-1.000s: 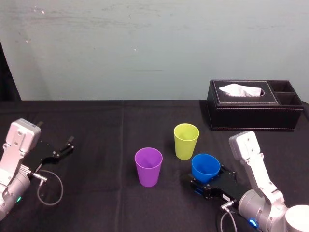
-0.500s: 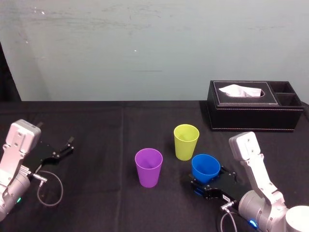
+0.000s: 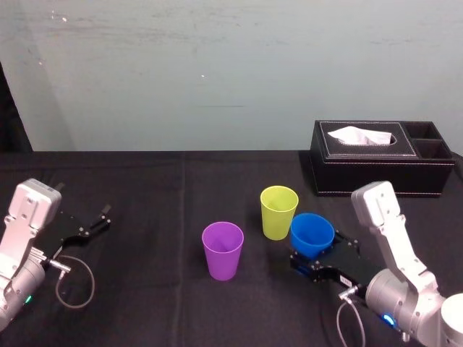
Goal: Stack the three plastic cups sequentially using one hand.
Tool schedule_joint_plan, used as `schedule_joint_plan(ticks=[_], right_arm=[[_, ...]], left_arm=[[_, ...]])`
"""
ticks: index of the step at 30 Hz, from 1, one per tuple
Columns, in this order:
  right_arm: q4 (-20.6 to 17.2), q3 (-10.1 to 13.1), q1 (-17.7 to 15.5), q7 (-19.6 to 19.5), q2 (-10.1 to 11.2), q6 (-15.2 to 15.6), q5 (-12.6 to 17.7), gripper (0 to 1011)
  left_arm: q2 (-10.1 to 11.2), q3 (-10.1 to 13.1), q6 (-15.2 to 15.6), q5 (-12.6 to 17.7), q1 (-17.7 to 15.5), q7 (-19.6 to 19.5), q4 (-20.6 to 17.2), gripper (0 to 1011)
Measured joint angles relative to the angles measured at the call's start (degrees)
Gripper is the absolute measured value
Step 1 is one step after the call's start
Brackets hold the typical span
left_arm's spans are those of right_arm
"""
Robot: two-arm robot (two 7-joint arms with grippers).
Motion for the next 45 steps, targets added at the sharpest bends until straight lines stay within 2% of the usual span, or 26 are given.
schedule_joint_plan(ticks=[11,20,26,30,35,45], right_arm=[[-1.1,0.0,4.9,2.6,-0.9,3.0,0.3,726],[1.0,-1.3,9.6,2.8,-2.7,4.8,-0.3,724],[4.9,-2.2,14.2,3.0,-4.9,5.5,-0.2,726],[6.6,-2.6,16.1,2.9,-5.7,5.5,-0.5,724],[10.6,-3.1,19.4,2.6,-7.2,5.3,-1.2,724],[14.4,-3.1,21.4,2.3,-8.3,5.1,-1.9,724]], left_arm=[[0.0,0.0,0.0,0.0,0.0,0.0,0.0,1000],[0.0,0.0,0.0,0.0,0.0,0.0,0.0,1000],[0.0,0.0,0.0,0.0,0.0,0.0,0.0,1000],[0.0,0.0,0.0,0.0,0.0,0.0,0.0,1000],[0.0,0.0,0.0,0.0,0.0,0.0,0.0,1000],[0.0,0.0,0.0,0.0,0.0,0.0,0.0,1000]])
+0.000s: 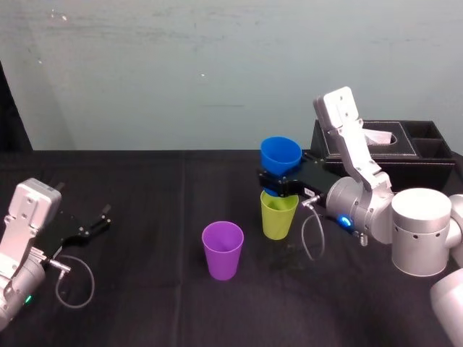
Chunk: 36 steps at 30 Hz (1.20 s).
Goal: Stack the three plastic cups sequentially using one hand.
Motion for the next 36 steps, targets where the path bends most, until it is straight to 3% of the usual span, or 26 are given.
schedule_joint_plan(ticks=[11,36], right_arm=[[3.1,-0.2,0.8,0.2,-0.6,-0.8,-0.9,724],[4.0,0.0,0.5,0.7,-1.0,-0.4,-1.9,726]], left_arm=[[0.0,0.0,0.0,0.0,0.0,0.0,0.0,1000],[0.0,0.0,0.0,0.0,0.0,0.0,0.0,1000]])
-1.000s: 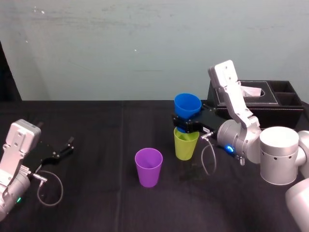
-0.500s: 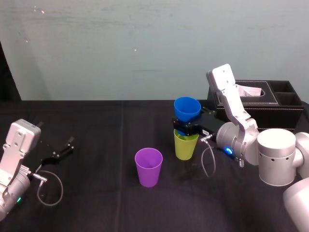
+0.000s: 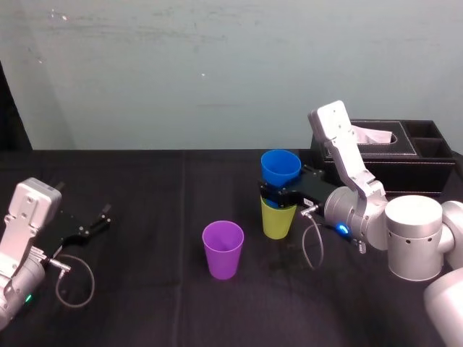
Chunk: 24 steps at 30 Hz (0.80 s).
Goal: Stack the three plastic cups sequentially using one hand.
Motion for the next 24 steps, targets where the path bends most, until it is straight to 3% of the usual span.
schedule_joint_plan(ticks=[8,18,24], right_arm=[[0.0,0.0,0.0,0.0,0.0,0.0,0.0,736],[0.0,0.1,0.0,-0.1,0.0,0.0,0.1,997],[0.0,0.1,0.0,-0.1,0.0,0.0,0.1,1003]], left_arm=[[0.0,0.0,0.0,0.0,0.0,0.0,0.0,1000],[0.0,0.0,0.0,0.0,0.0,0.0,0.0,1000],[0.0,0.0,0.0,0.0,0.0,0.0,0.0,1000]])
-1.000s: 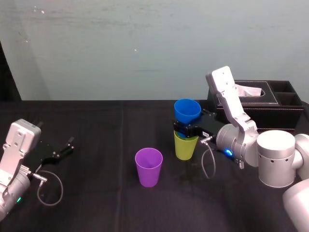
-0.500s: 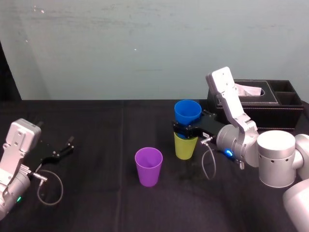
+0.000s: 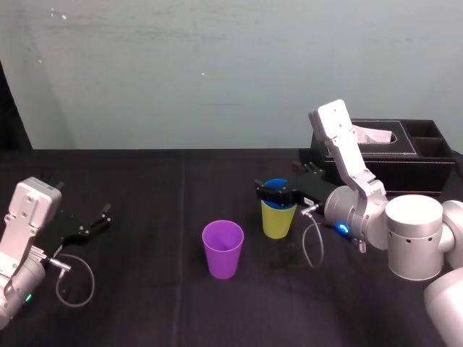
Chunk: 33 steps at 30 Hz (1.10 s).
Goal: Stack the three plastic cups sequentially using one hand.
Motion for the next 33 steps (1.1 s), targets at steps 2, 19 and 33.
schedule_joint_plan(ticks=[2,19,33], right_arm=[[0.0,0.0,0.0,0.0,0.0,0.0,0.0,1003],[-10.3,1.4,-5.0,1.4,2.8,2.3,1.9,1003],[-25.1,0.4,-14.4,5.2,10.5,11.9,6.0,1003]], left_arm=[[0.0,0.0,0.0,0.0,0.0,0.0,0.0,1000],[0.0,0.0,0.0,0.0,0.0,0.0,0.0,1000],[0.0,0.0,0.0,0.0,0.0,0.0,0.0,1000]])
